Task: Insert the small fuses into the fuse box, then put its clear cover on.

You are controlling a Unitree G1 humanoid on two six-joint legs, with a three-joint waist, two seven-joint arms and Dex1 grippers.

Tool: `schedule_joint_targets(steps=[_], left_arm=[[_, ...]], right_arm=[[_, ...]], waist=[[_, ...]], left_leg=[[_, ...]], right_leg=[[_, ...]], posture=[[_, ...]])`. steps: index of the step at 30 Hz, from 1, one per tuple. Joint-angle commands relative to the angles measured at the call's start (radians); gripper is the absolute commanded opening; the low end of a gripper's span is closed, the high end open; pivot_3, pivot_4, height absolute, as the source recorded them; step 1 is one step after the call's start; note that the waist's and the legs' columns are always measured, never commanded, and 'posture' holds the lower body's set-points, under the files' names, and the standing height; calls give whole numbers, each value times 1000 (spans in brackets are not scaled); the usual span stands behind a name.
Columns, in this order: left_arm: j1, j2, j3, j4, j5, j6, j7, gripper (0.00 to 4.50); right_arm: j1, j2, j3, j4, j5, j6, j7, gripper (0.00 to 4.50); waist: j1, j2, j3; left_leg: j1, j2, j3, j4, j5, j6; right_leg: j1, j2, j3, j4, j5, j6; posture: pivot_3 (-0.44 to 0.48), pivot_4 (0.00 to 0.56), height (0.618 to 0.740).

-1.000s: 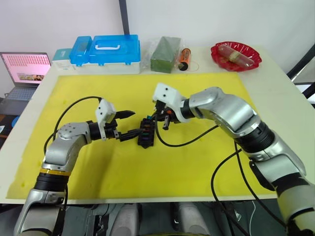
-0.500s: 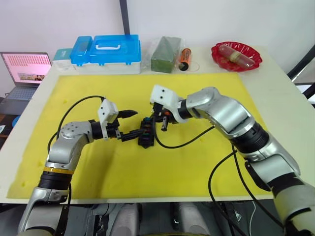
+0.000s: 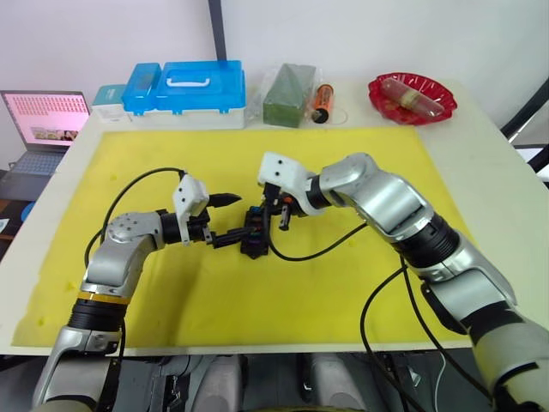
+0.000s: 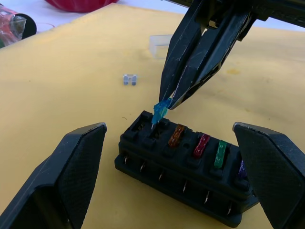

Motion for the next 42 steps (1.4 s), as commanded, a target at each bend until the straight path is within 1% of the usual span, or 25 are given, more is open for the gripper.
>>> schedule_joint_targets(steps=[1, 20, 42], left_arm=[[-14, 3, 9, -35, -1, -14, 2, 4500], [-3, 10, 15, -51, -6, -4, 14, 4500], [2, 12, 18, -54, -4, -4, 20, 4500]], right_arm=[[-4, 10, -6, -5, -21, -20, 12, 46], [-3, 45, -22, 34, -56, -41, 47, 46], [2, 39, -11, 68, -104, -70, 76, 46]], waist=[[0, 0, 0], [0, 0, 0], [0, 0, 0]], left_leg=[[0, 0, 0, 0, 0, 0], [0, 0, 0, 0, 0, 0], [0, 0, 0, 0, 0, 0]], right_leg=[[0, 0, 0, 0, 0, 0], [0, 0, 0, 0, 0, 0], [0, 0, 0, 0, 0, 0]], posture=[[0, 150, 740], [0, 150, 740], [0, 150, 740]])
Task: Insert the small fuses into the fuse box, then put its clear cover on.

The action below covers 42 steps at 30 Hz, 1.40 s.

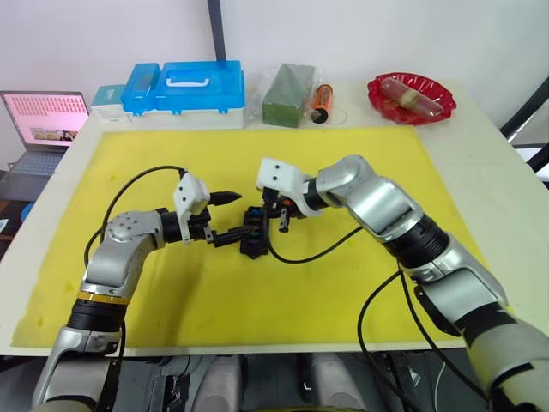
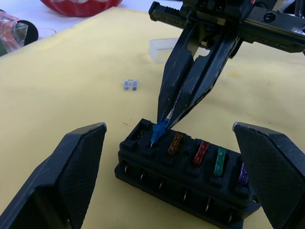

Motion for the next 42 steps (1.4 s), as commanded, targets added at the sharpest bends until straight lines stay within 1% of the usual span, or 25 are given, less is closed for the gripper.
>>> schedule_joint_targets(steps=[1, 35, 37, 42], left_arm=[[0, 11, 18, -30, -4, -9, 1, 4500], [-3, 9, 16, -25, 2, -15, 7, 4500], [-3, 9, 16, -24, 2, -15, 7, 4500], [-3, 10, 17, -22, 5, -18, 6, 4500]], right_arm=[[-7, 2, -16, -1, -13, -13, 5, 46], [11, -1, -1, 5, -74, -59, 62, 46], [9, 2, -5, 8, -75, -59, 59, 510], [8, 11, -16, 12, -78, -56, 55, 510]], waist=[[0, 0, 0], [0, 0, 0], [0, 0, 0], [0, 0, 0]], left_leg=[[0, 0, 0, 0, 0, 0], [0, 0, 0, 0, 0, 0], [0, 0, 0, 0, 0, 0], [0, 0, 0, 0, 0, 0]], right_leg=[[0, 0, 0, 0, 0, 0], [0, 0, 0, 0, 0, 0], [0, 0, 0, 0, 0, 0], [0, 0, 0, 0, 0, 0]], posture=[[0, 150, 740], [0, 150, 740], [0, 150, 740], [0, 150, 740]])
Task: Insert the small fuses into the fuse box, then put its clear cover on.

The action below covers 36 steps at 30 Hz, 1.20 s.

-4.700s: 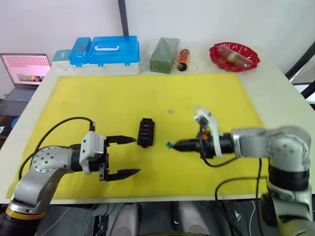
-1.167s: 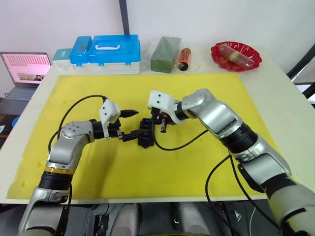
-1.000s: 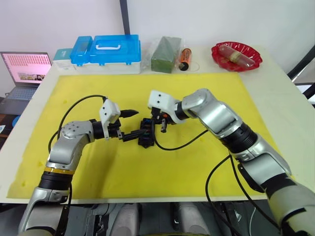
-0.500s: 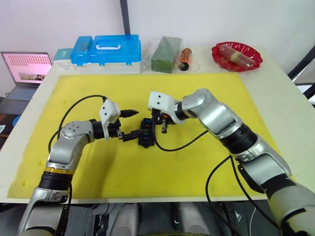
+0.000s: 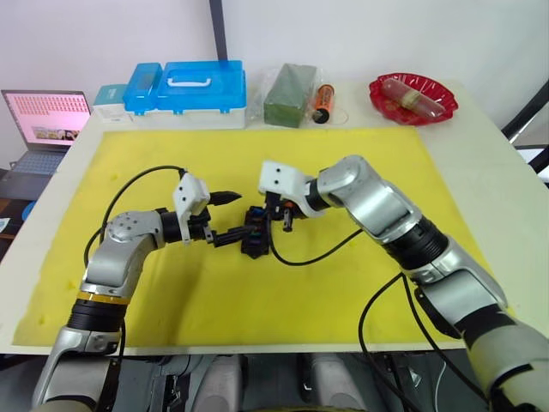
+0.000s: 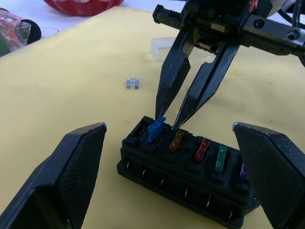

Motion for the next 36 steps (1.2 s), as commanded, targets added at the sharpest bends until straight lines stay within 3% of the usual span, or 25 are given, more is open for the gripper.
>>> schedule_joint_targets(steps=[1, 18, 31, 34, 36], left_arm=[[-2, 10, 18, -22, 0, -17, 2, 4500], [-8, 13, 19, -16, 2, -17, -3, 4500], [-15, 12, 18, -18, 2, -17, -3, 4500], [-16, 12, 18, -18, 2, -17, -4, 4500], [-17, 12, 18, -18, 2, -17, -4, 4500]], right_arm=[[-11, 10, -20, -8, -1, 0, 0, 510], [-20, -39, -85, -67, 24, 38, 9, 510], [-16, 35, -146, -79, 60, 66, -58, 510], [-1, 52, -148, -69, 59, 57, -84, 25], [10, 62, -147, -64, 58, 53, -99, 25]], waist=[[0, 0, 0], [2, 0, 0], [0, 0, 0], [0, 0, 0], [0, 0, 0]], left_leg=[[0, 0, 0, 0, 0, 0], [0, 0, 0, 0, 0, 0], [0, 0, 0, 0, 0, 0], [0, 0, 0, 0, 0, 0], [0, 0, 0, 0, 0, 0]], right_leg=[[0, 0, 0, 0, 0, 0], [0, 0, 0, 0, 0, 0], [0, 0, 0, 0, 0, 0], [0, 0, 0, 0, 0, 0], [0, 0, 0, 0, 0, 0]], posture=[[0, 150, 740], [0, 150, 740], [0, 150, 740], [0, 150, 740], [0, 150, 740]])
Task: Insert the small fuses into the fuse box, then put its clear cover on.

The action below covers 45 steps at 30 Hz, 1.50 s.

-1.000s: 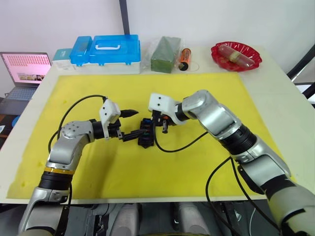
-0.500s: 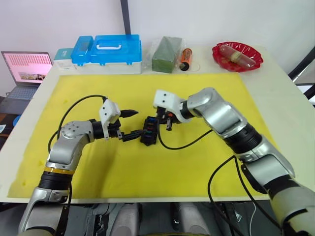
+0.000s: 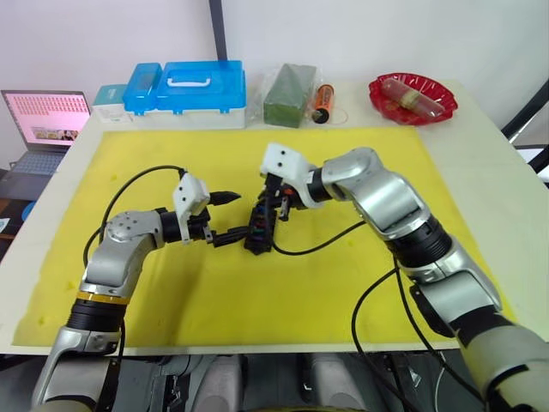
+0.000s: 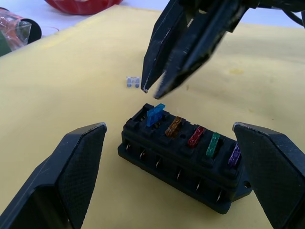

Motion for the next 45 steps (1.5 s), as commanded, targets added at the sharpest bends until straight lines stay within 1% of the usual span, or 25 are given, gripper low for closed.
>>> schedule_joint_targets(steps=[1, 20, 25, 37, 45], left_arm=[[-18, 10, 17, -16, -3, -15, -2, 4500], [-22, 13, 16, -16, -3, -11, -5, 4500], [-24, 11, 13, -14, 0, -14, -6, 4500], [-18, 16, 15, -23, -3, -10, -3, 4500], [-19, 14, 12, -22, -2, -11, -3, 4500]], right_arm=[[11, 18, -26, -1, 7, -21, -28, 25], [45, 23, -12, 66, 8, -51, -52, 25], [65, 31, 11, 94, -4, -78, -53, 25], [83, 31, 9, 75, 3, -63, -44, 25], [117, 34, 29, 146, -19, -105, -53, 25]], waist=[[0, 0, 0], [-1, 0, 0], [-1, 0, 0], [-1, 0, 0], [-1, 0, -1]], left_leg=[[0, 0, 0, 0, 0, 0], [0, 0, 0, 0, 0, 0], [0, 0, 0, 0, 0, 0], [0, 0, 0, 0, 0, 0], [1, 0, 0, 0, 0, 0]], right_leg=[[0, 0, 0, 0, 0, 0], [0, 0, 0, 0, 0, 0], [0, 0, 0, 0, 0, 0], [0, 0, 0, 0, 0, 0], [1, 0, 0, 0, 0, 0]], posture=[[0, 150, 740], [0, 150, 740], [0, 150, 740], [0, 150, 740], [0, 150, 740]])
